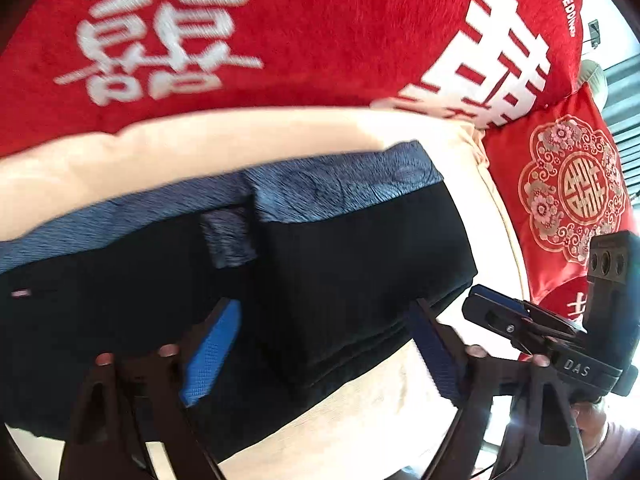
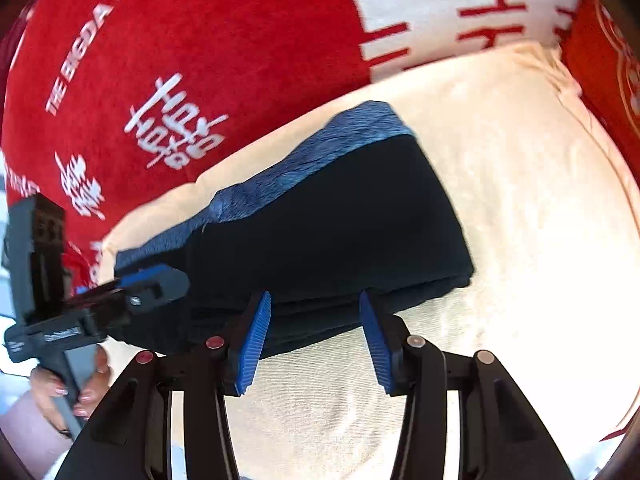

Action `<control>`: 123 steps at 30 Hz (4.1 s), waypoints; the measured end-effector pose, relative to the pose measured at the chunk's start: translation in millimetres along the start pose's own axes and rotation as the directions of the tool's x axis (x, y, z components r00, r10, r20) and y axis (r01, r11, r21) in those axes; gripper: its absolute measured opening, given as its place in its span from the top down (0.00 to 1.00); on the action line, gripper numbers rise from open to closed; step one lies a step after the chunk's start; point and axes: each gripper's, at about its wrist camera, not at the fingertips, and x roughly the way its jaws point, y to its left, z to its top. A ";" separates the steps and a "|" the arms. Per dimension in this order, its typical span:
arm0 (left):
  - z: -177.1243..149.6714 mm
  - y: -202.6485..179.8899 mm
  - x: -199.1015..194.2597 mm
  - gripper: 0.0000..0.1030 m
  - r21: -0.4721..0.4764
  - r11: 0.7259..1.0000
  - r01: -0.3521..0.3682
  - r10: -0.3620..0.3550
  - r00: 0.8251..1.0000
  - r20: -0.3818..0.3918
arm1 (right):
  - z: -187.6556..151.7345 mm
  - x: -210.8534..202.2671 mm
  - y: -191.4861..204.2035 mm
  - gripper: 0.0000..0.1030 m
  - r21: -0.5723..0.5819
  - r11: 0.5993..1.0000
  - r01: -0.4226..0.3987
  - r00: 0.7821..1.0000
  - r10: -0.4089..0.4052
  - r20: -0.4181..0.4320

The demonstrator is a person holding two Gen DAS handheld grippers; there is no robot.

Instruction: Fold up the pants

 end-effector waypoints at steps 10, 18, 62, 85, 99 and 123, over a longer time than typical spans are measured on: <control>-11.5 -12.9 -2.3 0.93 0.033 0.997 0.064 -0.062 0.996 -0.062 | 3.3 -4.2 -20.9 0.53 0.030 0.998 -0.046 0.999 0.047 -0.021; -48.1 7.3 22.8 0.93 -0.005 1.000 -0.023 0.022 0.997 -0.075 | -1.2 -5.9 -18.4 0.53 -0.044 0.998 -0.053 0.996 0.050 -0.068; -130.0 87.3 -41.1 0.42 -0.422 0.827 -0.371 0.410 0.912 0.000 | -52.0 90.9 133.8 0.87 -0.788 0.613 -0.054 0.967 -0.165 -0.195; -139.7 156.3 -67.8 0.42 -0.482 0.797 -0.365 0.425 0.905 0.018 | 1.0 117.4 139.3 0.73 -0.499 0.865 0.049 0.974 -0.152 -0.168; -145.4 176.2 -76.3 0.42 -0.526 0.767 -0.367 0.433 0.901 0.002 | -38.4 96.8 162.8 0.66 -0.523 0.847 0.089 0.962 -0.209 -0.176; -162.8 207.2 -98.4 0.42 -0.587 0.750 -0.304 0.404 0.914 0.043 | -71.2 124.4 177.3 0.52 -0.565 0.823 0.054 0.941 -0.231 -0.248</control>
